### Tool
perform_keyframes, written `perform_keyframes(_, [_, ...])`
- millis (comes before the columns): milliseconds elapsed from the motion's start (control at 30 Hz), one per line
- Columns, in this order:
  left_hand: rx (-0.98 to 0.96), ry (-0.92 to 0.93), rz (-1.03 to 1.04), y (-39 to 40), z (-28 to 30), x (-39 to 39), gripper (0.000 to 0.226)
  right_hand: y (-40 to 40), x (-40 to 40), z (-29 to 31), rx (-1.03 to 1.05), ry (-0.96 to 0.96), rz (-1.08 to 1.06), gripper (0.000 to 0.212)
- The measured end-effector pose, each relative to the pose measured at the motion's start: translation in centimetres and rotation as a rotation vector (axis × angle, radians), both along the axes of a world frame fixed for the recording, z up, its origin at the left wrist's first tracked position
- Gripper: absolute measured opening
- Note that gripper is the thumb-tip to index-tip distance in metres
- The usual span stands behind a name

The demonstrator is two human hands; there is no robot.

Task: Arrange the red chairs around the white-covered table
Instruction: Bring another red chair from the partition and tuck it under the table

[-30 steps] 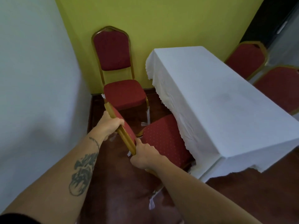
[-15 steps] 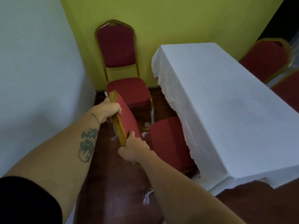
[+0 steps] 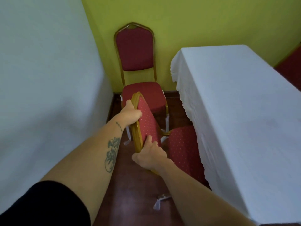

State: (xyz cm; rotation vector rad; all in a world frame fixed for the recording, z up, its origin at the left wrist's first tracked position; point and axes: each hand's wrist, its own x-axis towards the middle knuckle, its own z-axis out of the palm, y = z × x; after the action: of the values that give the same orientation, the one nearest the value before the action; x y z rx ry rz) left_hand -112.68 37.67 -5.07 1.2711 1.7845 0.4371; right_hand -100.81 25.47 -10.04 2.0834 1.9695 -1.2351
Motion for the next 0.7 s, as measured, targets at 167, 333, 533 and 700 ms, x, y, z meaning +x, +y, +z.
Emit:
perform_keyframes(167, [-0.045,0.091,-0.076,-0.1,0.8,-0.2,0.079,0.5,0.2,0.7,-0.056,-0.003,0.037,0.119])
perform_keyframes(333, [-0.113,0.081,-0.233,0.9,2.6,-2.4,0.06,2.5,-0.3,2.6,-0.025,0.034,-0.002,0.122])
perform_keyframes(533, [0.278,0.121,-0.22,4.8,5.8,-6.8,0.015,9.0,-2.9,6.8,0.151,0.084,-0.063,0.091])
perform_keyframes(700, [0.335,0.159,-0.252,9.6,8.5,-12.0,0.038,15.6,-5.8,9.7,0.197,-0.032,-0.033,0.085])
